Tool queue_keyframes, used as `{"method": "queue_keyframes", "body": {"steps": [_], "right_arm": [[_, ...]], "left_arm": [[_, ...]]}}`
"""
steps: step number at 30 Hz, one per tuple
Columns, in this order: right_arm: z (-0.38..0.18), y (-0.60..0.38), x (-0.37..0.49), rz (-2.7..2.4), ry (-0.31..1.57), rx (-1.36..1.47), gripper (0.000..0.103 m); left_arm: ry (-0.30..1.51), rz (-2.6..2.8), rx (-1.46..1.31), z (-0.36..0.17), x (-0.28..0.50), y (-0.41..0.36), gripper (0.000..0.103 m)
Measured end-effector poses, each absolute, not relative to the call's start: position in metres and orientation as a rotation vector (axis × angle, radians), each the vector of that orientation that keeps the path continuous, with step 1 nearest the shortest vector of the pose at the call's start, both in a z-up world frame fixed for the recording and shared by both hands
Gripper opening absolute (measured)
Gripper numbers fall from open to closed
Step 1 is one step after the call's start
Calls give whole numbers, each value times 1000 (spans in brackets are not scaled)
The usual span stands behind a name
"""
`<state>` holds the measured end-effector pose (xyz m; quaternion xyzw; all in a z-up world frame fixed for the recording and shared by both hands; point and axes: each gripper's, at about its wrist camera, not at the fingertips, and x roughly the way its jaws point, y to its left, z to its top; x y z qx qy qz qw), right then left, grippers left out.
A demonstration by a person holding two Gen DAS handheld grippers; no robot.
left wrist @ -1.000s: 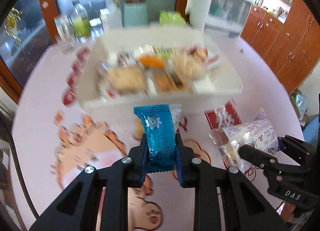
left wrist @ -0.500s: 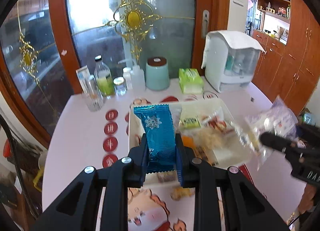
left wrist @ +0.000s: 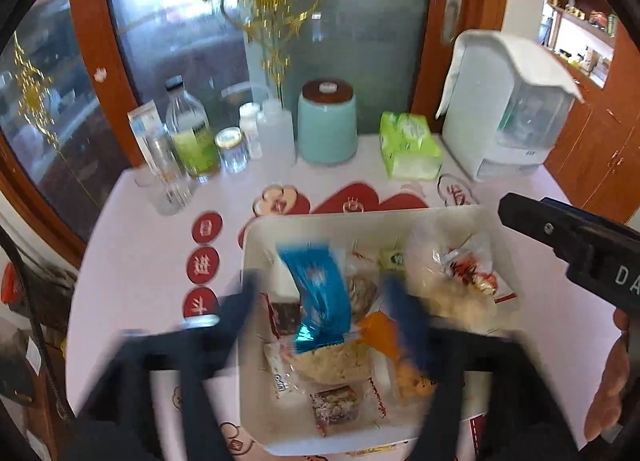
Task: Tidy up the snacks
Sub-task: 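Carry both snacks over the tray and release them inside, then withdraw both tools and move the right tool toward the yellow cake pack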
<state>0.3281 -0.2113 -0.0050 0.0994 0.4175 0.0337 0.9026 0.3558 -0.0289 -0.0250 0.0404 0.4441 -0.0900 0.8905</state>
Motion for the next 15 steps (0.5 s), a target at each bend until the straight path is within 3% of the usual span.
{"method": "queue_keyframes", "body": {"steps": [15], "right_arm": [[-44, -204, 329, 37, 983, 172, 61]], "left_arm": [[963, -147, 68, -57, 362, -23, 86]]}}
